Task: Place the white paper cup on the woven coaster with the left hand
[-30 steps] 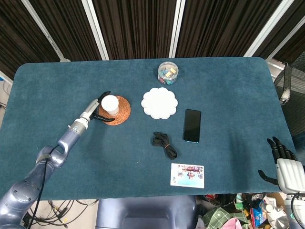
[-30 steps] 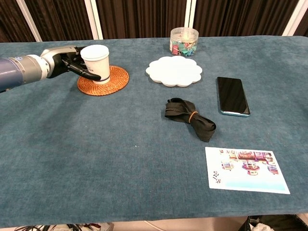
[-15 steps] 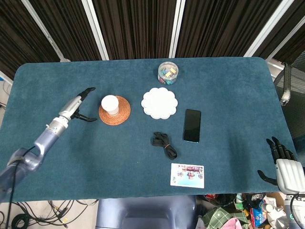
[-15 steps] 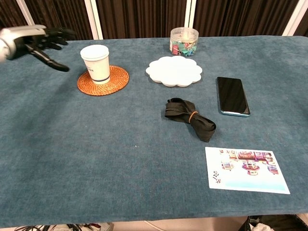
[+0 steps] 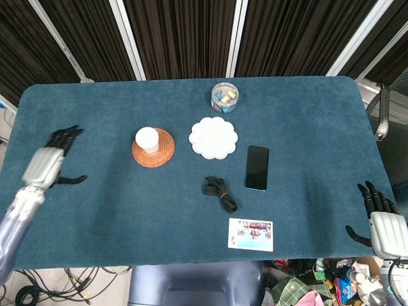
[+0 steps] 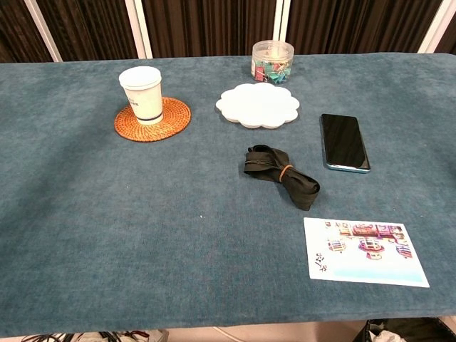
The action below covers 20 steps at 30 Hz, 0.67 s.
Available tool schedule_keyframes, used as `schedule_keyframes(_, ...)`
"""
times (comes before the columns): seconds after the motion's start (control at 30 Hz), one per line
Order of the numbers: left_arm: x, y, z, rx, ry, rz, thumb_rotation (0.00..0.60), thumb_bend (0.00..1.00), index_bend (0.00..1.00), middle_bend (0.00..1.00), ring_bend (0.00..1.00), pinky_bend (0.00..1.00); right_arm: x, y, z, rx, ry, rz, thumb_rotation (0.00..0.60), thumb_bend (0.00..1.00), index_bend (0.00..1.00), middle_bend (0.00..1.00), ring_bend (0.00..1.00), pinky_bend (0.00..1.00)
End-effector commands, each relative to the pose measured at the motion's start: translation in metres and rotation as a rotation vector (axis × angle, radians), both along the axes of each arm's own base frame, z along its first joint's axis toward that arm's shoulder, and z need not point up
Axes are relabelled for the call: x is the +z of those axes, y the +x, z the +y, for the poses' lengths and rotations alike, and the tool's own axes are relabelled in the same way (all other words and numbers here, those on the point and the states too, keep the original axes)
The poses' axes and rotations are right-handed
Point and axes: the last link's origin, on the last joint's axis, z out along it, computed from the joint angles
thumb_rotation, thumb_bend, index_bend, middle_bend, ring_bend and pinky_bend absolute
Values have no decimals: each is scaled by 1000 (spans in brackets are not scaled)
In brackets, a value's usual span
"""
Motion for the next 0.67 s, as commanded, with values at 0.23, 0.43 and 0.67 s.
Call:
schedule_keyframes(0.23, 44, -39, -99, 170, 140, 80, 600, 65, 0, 0, 0, 0, -1, 1, 0, 12, -4, 0, 600, 105, 59, 16, 112, 184)
schedule_keyframes(0.43, 44, -54, -117, 208, 151, 56, 600, 65, 0, 0, 0, 0, 0, 4, 0, 29, -13, -1, 600, 105, 59, 16, 112, 184)
schedule_keyframes(0.67, 44, -57, -114, 206, 143, 26, 600, 65, 0, 0, 0, 0, -2, 5, -2, 33, -11, -10, 600, 105, 59, 16, 112, 184)
